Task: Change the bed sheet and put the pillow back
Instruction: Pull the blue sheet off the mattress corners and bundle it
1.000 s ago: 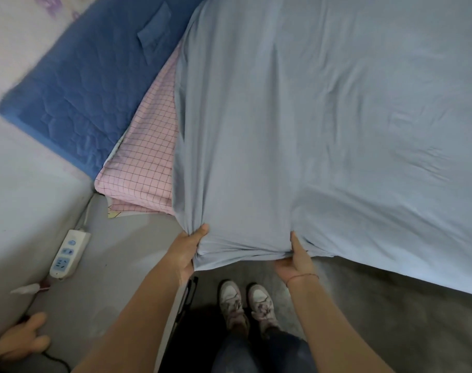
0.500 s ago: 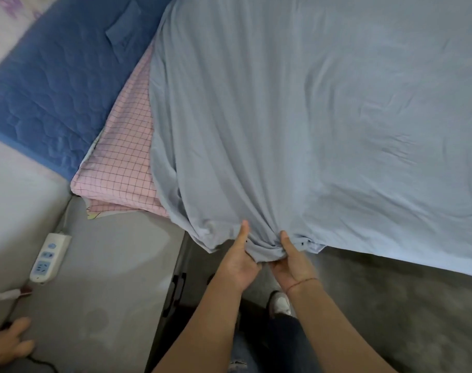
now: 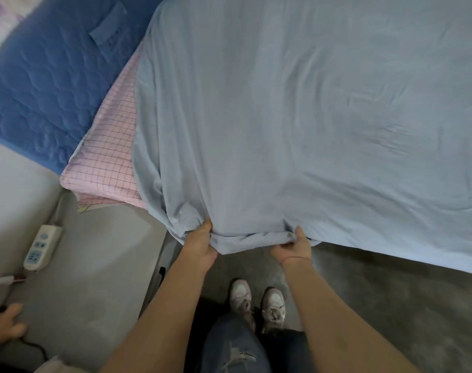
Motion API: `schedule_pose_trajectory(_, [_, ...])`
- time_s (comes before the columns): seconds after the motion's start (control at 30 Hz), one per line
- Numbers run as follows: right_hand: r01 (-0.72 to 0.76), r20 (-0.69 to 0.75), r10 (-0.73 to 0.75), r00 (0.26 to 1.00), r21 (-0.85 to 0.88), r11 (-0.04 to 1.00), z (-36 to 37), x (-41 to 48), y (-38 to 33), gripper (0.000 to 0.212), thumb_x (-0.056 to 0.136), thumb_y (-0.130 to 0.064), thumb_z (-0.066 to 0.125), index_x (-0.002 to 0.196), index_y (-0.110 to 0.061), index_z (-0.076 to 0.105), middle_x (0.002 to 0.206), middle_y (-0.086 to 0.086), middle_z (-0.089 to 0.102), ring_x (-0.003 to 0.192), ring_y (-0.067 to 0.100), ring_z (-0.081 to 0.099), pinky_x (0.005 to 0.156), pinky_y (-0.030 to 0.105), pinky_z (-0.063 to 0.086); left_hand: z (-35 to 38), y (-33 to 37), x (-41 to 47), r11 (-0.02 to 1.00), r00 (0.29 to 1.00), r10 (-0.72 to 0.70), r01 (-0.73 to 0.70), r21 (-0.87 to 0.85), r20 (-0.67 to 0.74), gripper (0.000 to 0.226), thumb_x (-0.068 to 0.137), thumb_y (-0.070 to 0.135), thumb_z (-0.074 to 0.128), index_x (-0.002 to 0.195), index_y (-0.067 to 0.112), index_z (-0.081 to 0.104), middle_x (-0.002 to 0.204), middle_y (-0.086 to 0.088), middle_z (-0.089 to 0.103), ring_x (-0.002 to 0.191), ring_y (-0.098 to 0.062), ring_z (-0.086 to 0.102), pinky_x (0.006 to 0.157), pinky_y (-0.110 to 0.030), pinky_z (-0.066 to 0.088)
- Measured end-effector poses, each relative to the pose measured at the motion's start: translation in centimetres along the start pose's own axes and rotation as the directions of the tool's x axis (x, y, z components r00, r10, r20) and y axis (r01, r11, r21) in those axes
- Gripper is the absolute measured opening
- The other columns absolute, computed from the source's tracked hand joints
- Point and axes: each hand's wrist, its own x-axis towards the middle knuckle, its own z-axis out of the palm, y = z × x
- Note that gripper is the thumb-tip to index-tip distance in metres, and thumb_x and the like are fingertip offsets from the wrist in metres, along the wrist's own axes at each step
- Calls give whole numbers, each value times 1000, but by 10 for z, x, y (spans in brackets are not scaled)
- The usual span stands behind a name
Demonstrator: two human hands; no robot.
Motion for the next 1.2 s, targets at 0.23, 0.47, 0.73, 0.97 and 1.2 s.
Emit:
schedule_pose_trajectory(0.23, [130,10,-130,991,-22,991,-66,-13,-36,106,19,-12,100,118,-11,61,115,9,68,109,25,64,97,40,50,-9,-4,6,997,991,-70,74,27,-113,43,96,20,59,135,5,51,131,-13,58,111,-26,58,98,-40,46])
schedule_pose_trajectory(0.47, [232,61,-229,972,-58,971,-98,-44,-47,103,14,-24,101,111,-12,66,105,8,73,87,20,73,71,38,61,21,-48,-7,953,961,-268,275,127,-71,48,88,50,60,107,6,63,102,-10,68,100,-30,59,93,-48,44])
schedule_pose_trajectory(0.73, [251,101,-235,967,-204,946,-101,-61,-53,43,89,-27,52,127,-8,56,123,15,65,109,25,65,85,35,58,82,-127,-53,792,765,-598,522,316,237,75,79,56,69,120,-6,63,123,-23,63,118,-33,59,112,-43,37])
schedule_pose_trajectory(0.97, [194,16,-203,979,-378,905,-115,-60,-76,22,92,-25,58,110,-15,65,98,3,69,85,14,59,74,25,46,118,-154,-47,883,905,-391,317,346,169,24,91,9,63,113,-1,61,124,-23,63,114,-34,60,101,-46,47])
schedule_pose_trajectory(1.2, [77,50,-71,996,-122,990,-101,-38,-115,60,95,-50,45,136,-6,47,139,21,51,132,35,44,112,48,31,111,-163,-33,905,937,-330,279,321,117,38,97,18,54,128,-4,54,132,-18,58,119,-30,56,108,-44,40])
